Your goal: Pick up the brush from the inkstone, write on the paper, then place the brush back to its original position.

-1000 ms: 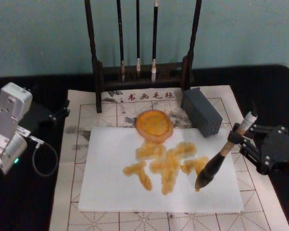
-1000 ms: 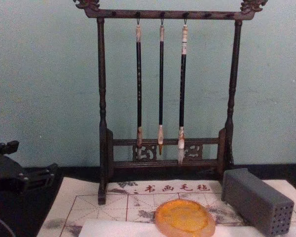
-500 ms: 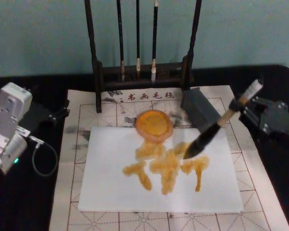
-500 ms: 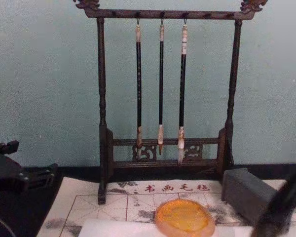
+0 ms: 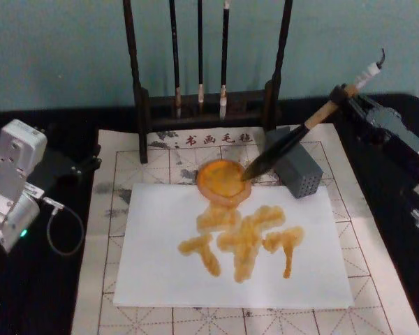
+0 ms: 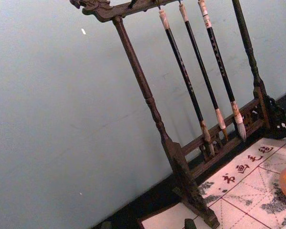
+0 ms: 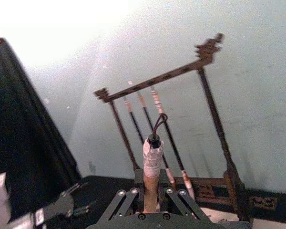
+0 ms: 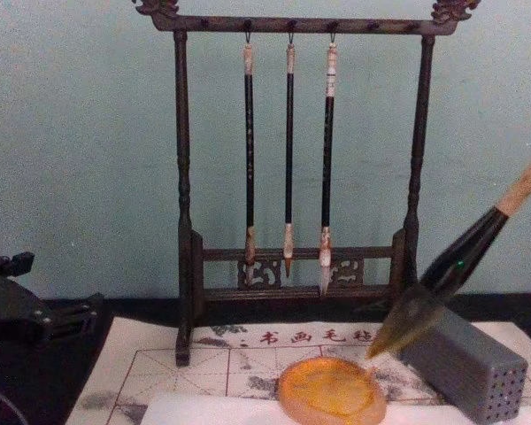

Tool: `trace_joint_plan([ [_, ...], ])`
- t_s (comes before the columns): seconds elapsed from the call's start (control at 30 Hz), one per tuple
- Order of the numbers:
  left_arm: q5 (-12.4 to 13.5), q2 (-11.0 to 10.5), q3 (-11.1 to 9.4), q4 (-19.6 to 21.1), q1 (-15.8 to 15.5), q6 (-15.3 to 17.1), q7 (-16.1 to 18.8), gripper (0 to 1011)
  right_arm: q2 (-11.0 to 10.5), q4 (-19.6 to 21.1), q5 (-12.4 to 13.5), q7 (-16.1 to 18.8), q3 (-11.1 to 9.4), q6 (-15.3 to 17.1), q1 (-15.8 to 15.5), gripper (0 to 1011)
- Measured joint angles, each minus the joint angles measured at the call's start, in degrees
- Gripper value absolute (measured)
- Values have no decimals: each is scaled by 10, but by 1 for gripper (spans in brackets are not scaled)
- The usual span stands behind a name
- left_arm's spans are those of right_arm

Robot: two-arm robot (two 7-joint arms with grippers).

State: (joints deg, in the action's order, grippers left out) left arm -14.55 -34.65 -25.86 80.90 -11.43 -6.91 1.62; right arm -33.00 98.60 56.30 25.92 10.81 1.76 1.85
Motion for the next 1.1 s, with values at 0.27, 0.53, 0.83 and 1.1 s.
trace_joint_plan([
  [0.27,0,0,0,0,0,0,0,1001,36,-59,49,-34,20,34,52,182],
  [0.53,0,0,0,0,0,0,0,1001,72,-129,104,-73,27,62,93,182],
  [0.83,0,0,0,0,0,0,0,1001,93,-185,147,-96,35,81,120,182],
  [1.1,0,0,0,0,0,0,0,1001,104,-216,183,-110,40,99,134,182],
])
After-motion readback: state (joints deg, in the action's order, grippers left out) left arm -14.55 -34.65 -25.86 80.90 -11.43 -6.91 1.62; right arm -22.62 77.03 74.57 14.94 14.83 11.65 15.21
